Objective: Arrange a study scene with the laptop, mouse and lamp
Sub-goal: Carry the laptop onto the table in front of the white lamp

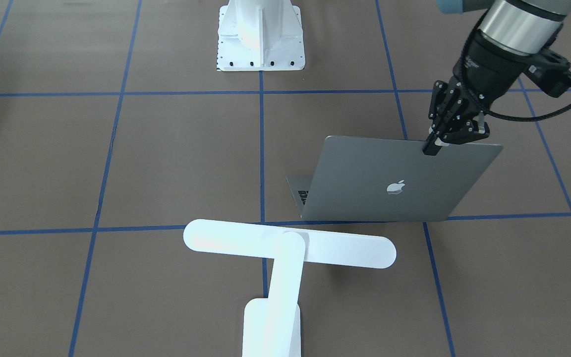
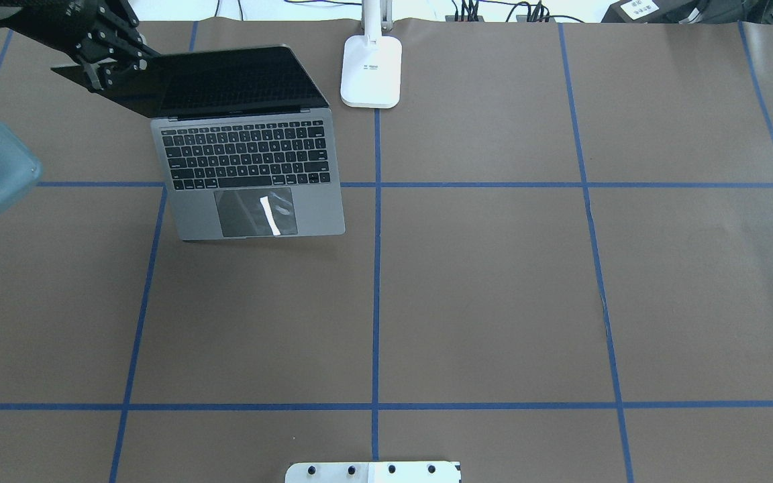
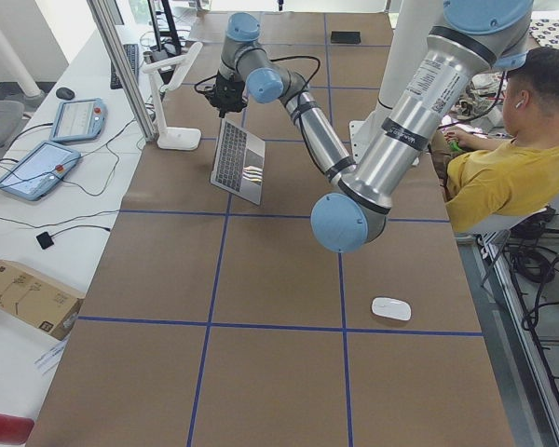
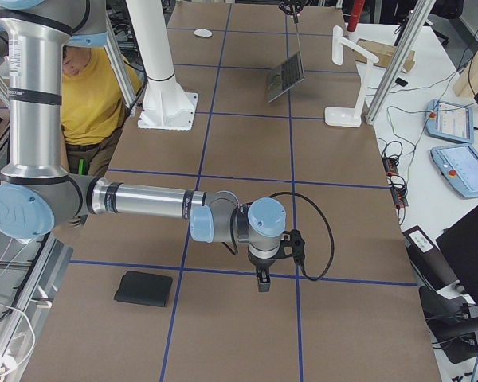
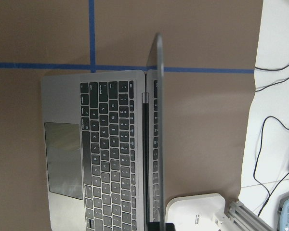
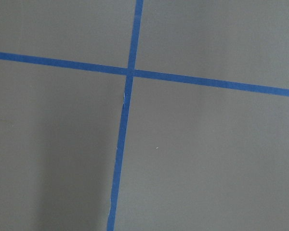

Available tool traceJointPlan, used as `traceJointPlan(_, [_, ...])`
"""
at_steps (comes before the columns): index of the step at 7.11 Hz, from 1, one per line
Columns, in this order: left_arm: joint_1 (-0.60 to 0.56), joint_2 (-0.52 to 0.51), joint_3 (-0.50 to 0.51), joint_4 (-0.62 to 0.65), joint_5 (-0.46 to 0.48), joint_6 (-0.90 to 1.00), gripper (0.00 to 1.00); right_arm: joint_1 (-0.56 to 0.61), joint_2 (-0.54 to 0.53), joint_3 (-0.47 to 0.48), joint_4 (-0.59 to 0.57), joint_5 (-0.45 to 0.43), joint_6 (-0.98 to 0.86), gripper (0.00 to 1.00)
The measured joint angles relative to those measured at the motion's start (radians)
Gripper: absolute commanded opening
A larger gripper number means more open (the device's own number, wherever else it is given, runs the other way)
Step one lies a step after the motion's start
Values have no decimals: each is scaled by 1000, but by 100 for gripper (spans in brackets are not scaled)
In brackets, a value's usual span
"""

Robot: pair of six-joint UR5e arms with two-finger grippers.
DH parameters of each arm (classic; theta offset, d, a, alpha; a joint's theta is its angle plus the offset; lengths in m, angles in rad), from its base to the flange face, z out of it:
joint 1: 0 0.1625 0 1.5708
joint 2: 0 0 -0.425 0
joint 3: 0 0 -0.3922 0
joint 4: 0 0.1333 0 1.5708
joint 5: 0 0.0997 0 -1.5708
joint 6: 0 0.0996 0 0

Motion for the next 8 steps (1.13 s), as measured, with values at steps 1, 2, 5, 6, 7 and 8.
traceJointPlan(1, [45, -7, -20, 22, 40, -12, 0, 0, 0, 0, 0, 0, 0, 100])
traceJointPlan(2, [77, -24, -29, 50, 62, -16, 0, 0, 0, -1, 0, 1, 0, 100])
traceJointPlan(5, [179, -74, -19, 101, 187, -19, 0, 0, -1, -5, -1, 3, 0, 100])
traceJointPlan(6, [195, -91, 1, 104, 207, -20, 0, 0, -2, -6, -1, 7, 0, 100])
traceJointPlan(7, [201, -113, 34, 104, 219, -22, 0, 0, -2, -7, -1, 10, -1, 100])
traceJointPlan(8, [203, -140, 74, 102, 229, -29, 0, 0, -3, -7, -1, 11, 0, 100])
